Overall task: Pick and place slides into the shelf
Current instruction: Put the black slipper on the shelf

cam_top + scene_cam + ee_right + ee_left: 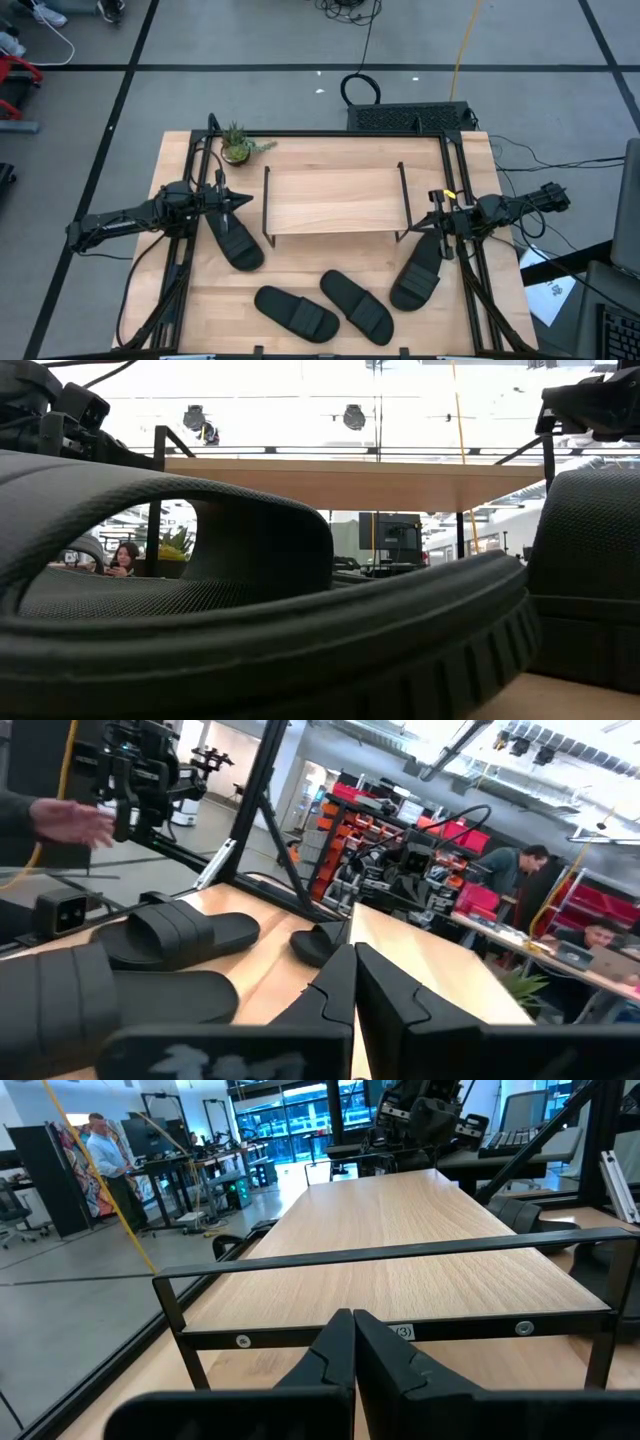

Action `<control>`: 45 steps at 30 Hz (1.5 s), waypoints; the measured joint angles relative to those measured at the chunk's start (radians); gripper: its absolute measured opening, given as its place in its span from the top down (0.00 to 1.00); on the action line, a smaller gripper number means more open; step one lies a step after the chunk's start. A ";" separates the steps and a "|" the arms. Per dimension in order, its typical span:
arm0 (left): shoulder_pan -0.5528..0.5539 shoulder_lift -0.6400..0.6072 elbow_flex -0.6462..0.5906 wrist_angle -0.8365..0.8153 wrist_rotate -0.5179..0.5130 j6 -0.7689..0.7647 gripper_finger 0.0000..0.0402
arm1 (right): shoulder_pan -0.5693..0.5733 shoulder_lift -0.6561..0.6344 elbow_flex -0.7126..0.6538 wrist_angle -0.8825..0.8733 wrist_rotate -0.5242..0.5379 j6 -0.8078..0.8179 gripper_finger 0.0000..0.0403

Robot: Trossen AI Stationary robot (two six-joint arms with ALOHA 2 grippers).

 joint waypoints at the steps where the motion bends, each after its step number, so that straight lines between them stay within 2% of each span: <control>1: 0.000 0.000 0.000 0.000 0.000 0.000 0.99 | 0.000 0.000 0.000 -0.001 0.000 0.000 1.00; 12: 0.000 0.000 0.000 0.000 0.000 -0.007 0.99 | 0.000 0.000 0.000 0.005 -0.001 0.170 1.00; 20: 0.000 0.000 0.000 0.000 0.000 -0.111 0.99 | 0.000 0.000 0.000 -0.004 -0.001 0.283 1.00; 29: 0.000 0.000 0.000 0.044 0.000 0.051 0.99 | 0.000 0.000 0.000 0.032 0.009 0.266 1.00; 32: 0.000 0.000 0.000 0.044 0.000 0.060 0.99 | 0.000 0.000 0.009 0.069 0.081 0.259 1.00; 38: 0.000 0.000 0.000 0.044 0.000 0.060 0.99 | 0.000 0.023 0.157 -0.087 0.269 0.235 0.99; 42: 0.000 0.000 0.000 0.044 0.000 0.056 0.99 | 0.000 0.120 0.328 -0.224 0.360 0.245 0.94; 45: 0.000 0.000 0.000 0.044 0.000 0.056 0.99 | 0.000 0.220 0.478 -0.381 0.398 0.311 0.91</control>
